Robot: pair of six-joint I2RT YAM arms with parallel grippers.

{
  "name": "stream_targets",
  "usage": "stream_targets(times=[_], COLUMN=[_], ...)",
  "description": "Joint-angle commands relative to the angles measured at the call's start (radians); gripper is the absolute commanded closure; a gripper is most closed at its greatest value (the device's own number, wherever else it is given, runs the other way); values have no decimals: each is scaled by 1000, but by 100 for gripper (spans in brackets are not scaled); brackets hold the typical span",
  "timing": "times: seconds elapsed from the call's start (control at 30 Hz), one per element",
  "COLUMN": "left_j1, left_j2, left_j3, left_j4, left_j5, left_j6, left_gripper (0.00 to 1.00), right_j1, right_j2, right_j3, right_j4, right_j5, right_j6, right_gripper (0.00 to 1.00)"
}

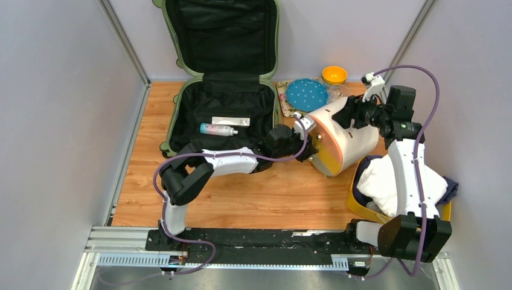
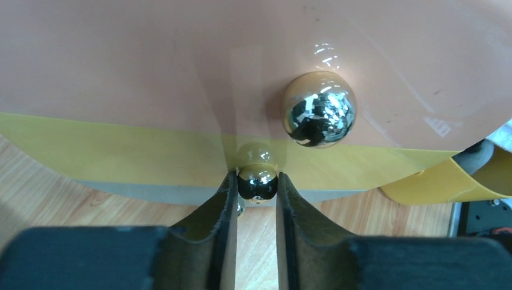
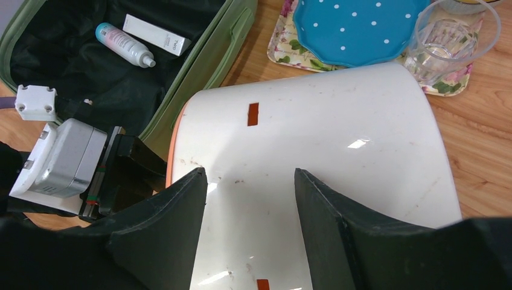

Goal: Open, take out, and arrange the luggage

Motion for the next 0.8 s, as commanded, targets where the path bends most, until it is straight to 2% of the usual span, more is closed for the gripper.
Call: stream_targets(times=[0.0, 0.07, 0.17, 0.5, 0.6, 0.63, 0.67, 0.73, 0.77], left_j1=[-4, -4, -4, -4, -4, -4, -4, -4, -3], left_j2=[-5, -43, -108, -300, -335, -343, -346, -356, -366], left_j3=[27, -21, -102, -378, -418, -423, -426, -418, -410], left_j4=[24, 27, 32, -2, -10, -10, -10, -29, -45], left_j5=[-10, -11, -11, -25, -40, -43, -46, -53, -48], left_j6=[6, 13, 22, 42, 38, 38, 39, 53, 65], left_gripper=[78, 90, 100, 100, 100, 98, 81, 56, 34], right_j1=[-2, -2, -2, -5, -5, -5, -5, -5, -5], right_j2=[9, 9, 11, 29, 30, 30, 32, 34, 35], right_j3=[-35, -33, -33, -29, -27, -27, -27, -26, -26], right_j4=[-94, -93, -93, -94, -93, -93, -93, -94, -94], right_j5=[18, 24, 32, 32, 27, 23, 21, 18, 18], right_j6=[22, 19, 13, 18, 16, 16, 16, 18, 19], right_gripper=[38, 38, 38, 38, 38, 38, 38, 38, 38])
